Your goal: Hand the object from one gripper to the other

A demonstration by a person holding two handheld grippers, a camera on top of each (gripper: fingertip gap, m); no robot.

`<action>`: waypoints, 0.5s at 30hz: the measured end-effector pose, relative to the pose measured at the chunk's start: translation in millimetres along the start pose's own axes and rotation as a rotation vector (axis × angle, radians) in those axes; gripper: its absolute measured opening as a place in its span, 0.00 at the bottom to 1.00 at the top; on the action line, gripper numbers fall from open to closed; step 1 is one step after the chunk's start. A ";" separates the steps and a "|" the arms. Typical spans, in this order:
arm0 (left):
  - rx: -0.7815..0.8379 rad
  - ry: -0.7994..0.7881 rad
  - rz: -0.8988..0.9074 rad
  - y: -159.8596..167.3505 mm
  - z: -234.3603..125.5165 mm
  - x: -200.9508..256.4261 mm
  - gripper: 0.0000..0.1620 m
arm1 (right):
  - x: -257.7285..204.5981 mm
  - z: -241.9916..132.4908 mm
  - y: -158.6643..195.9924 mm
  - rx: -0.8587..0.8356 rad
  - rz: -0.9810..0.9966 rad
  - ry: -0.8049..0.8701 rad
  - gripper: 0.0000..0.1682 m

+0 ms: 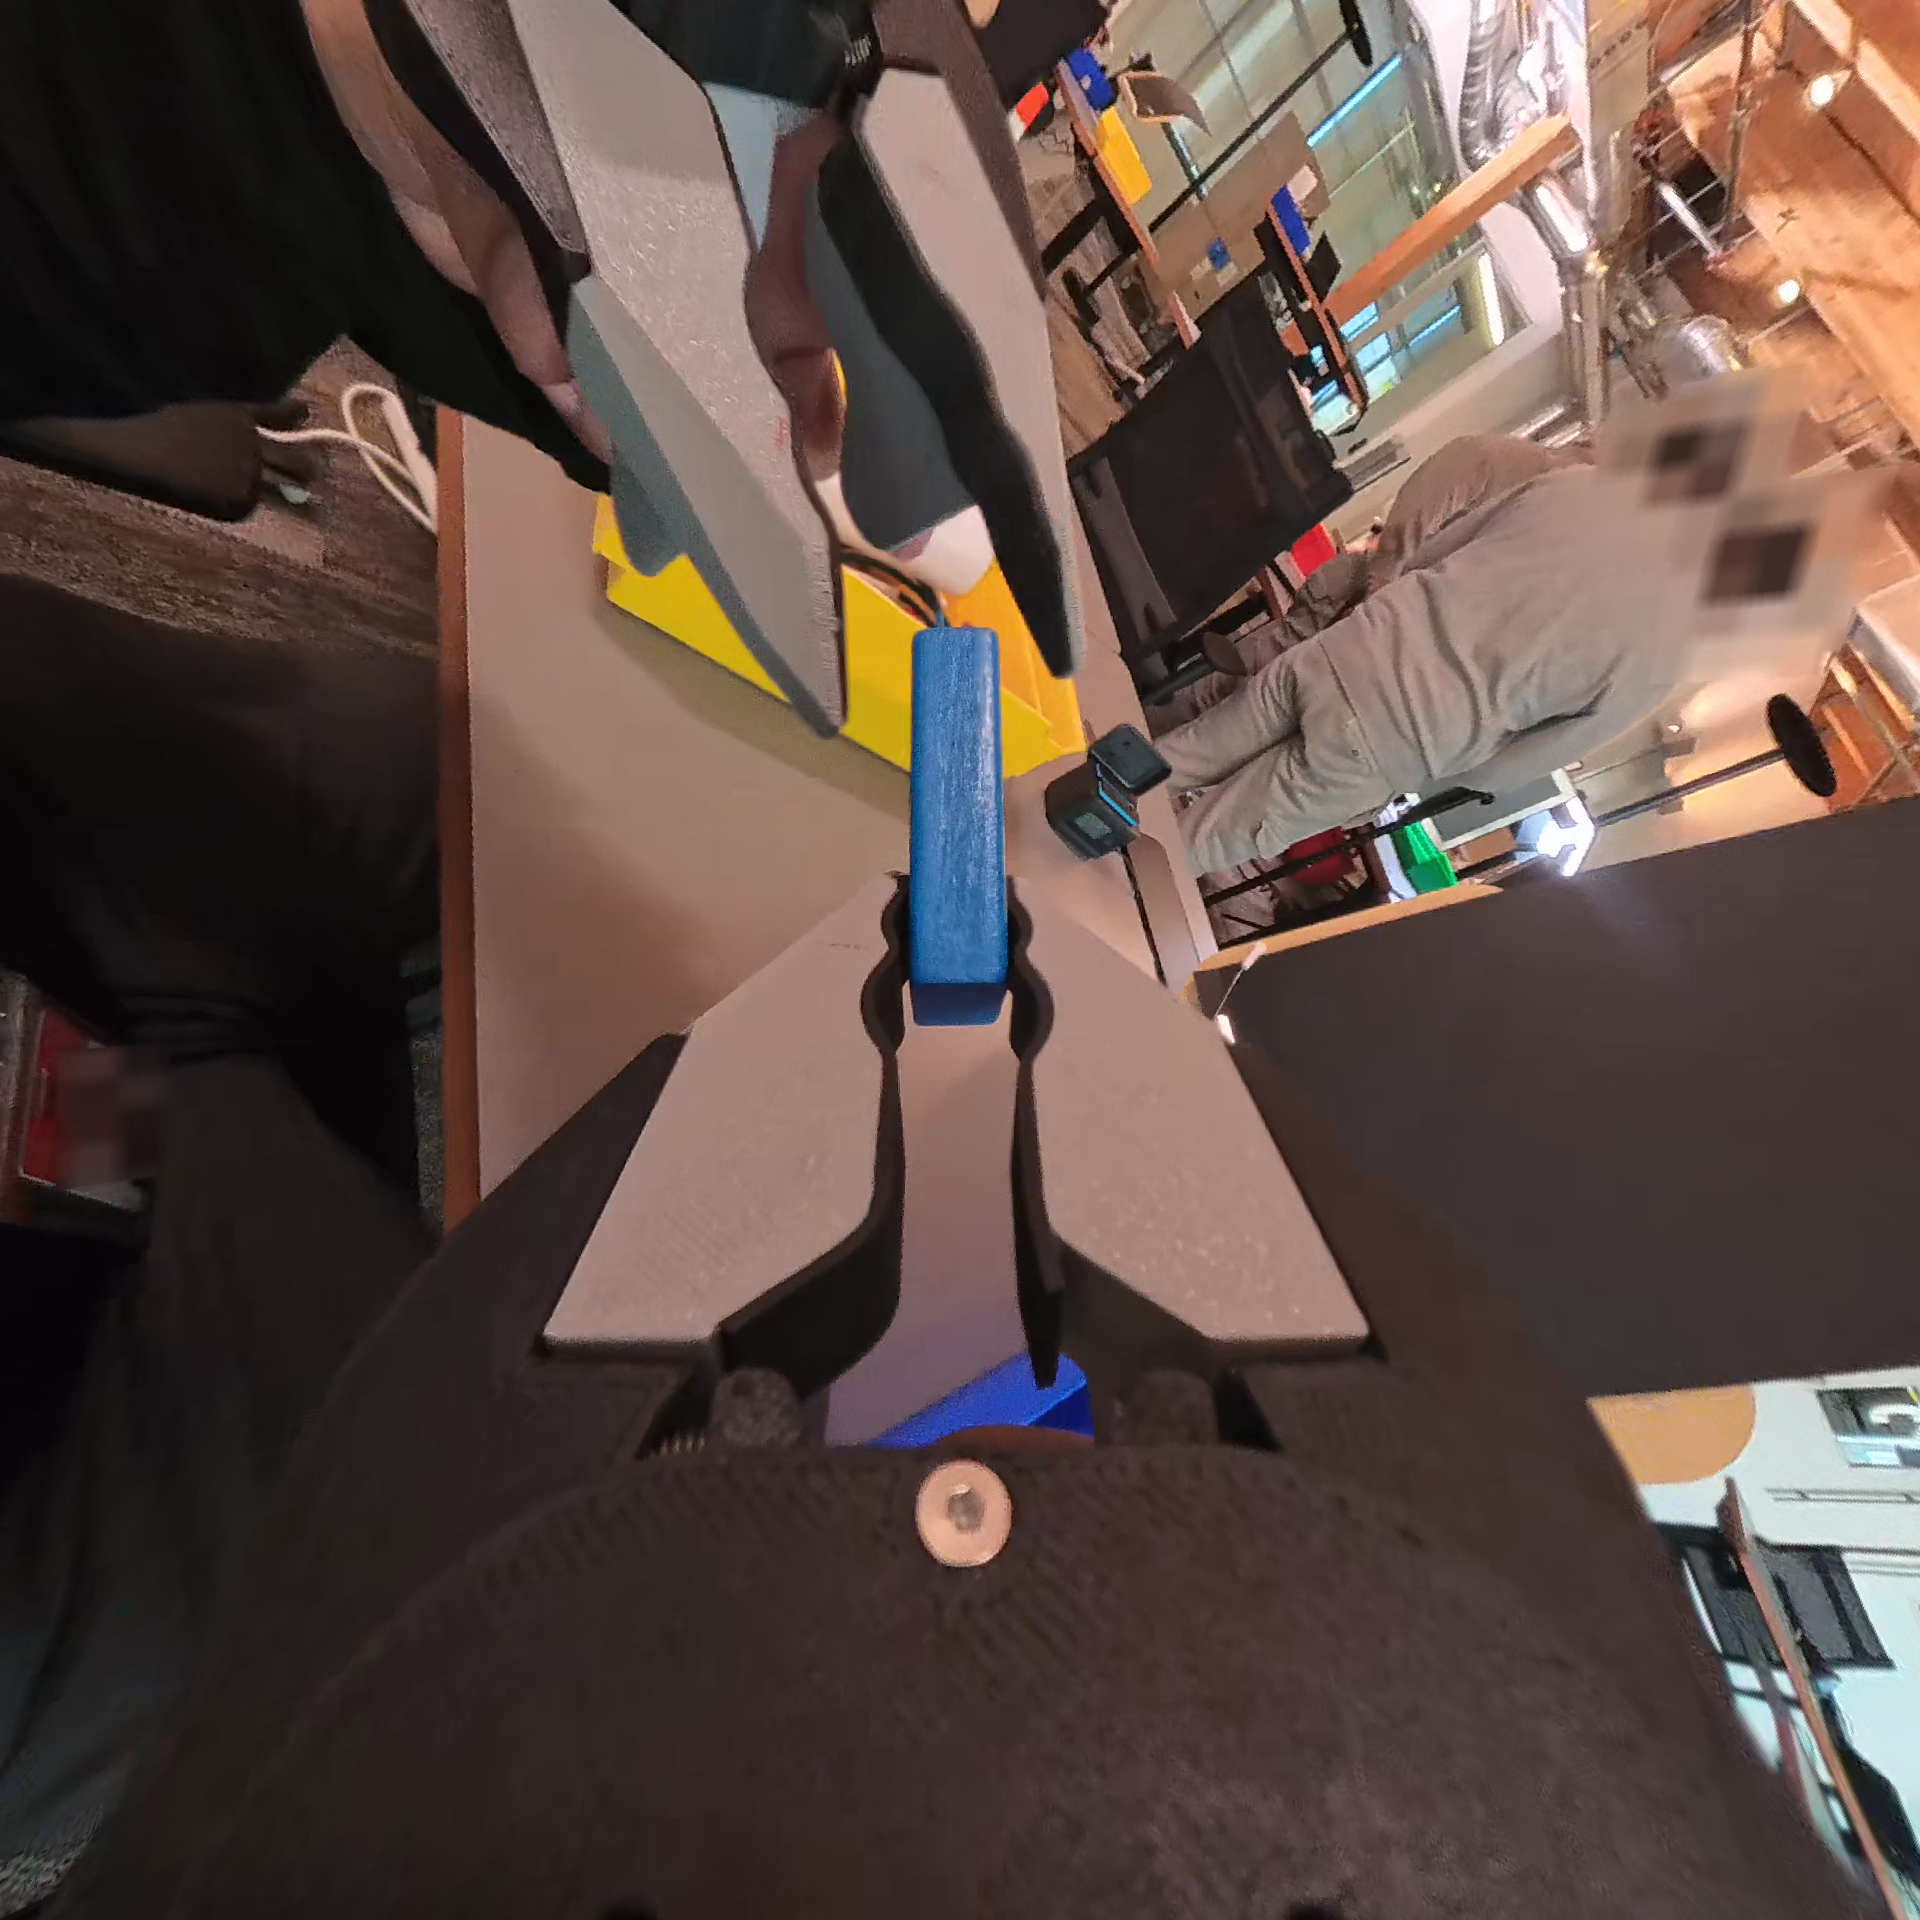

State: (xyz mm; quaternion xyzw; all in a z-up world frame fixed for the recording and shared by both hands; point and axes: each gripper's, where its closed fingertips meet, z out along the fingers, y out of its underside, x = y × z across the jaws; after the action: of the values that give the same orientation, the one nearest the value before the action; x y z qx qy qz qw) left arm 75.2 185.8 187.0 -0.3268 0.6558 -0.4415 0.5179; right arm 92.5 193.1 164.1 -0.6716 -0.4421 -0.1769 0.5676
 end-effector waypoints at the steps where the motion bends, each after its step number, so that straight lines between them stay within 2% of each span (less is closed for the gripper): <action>1: 0.000 0.024 -0.002 -1.6 -1.1 7.3 0.29 | -2.2 -3.1 -4.5 0.017 -0.004 0.002 0.08; 5: -0.022 -0.007 0.068 -0.5 -1.4 11.4 0.31 | -18.5 -6.4 -20.7 0.077 -0.021 -0.049 0.08; 11: -0.029 -0.013 0.106 1.0 -5.7 12.1 0.31 | -16.9 -2.1 -13.9 0.041 -0.063 -0.027 0.08; 15: -0.015 0.004 0.147 -0.1 -8.4 15.7 0.27 | -17.9 -0.1 -10.9 0.039 -0.081 -0.037 0.08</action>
State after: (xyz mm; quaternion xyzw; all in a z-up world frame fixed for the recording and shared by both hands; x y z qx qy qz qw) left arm 63.1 173.9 181.6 -0.2808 0.6823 -0.3980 0.5452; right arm 74.1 185.5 157.5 -0.6453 -0.4826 -0.1784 0.5647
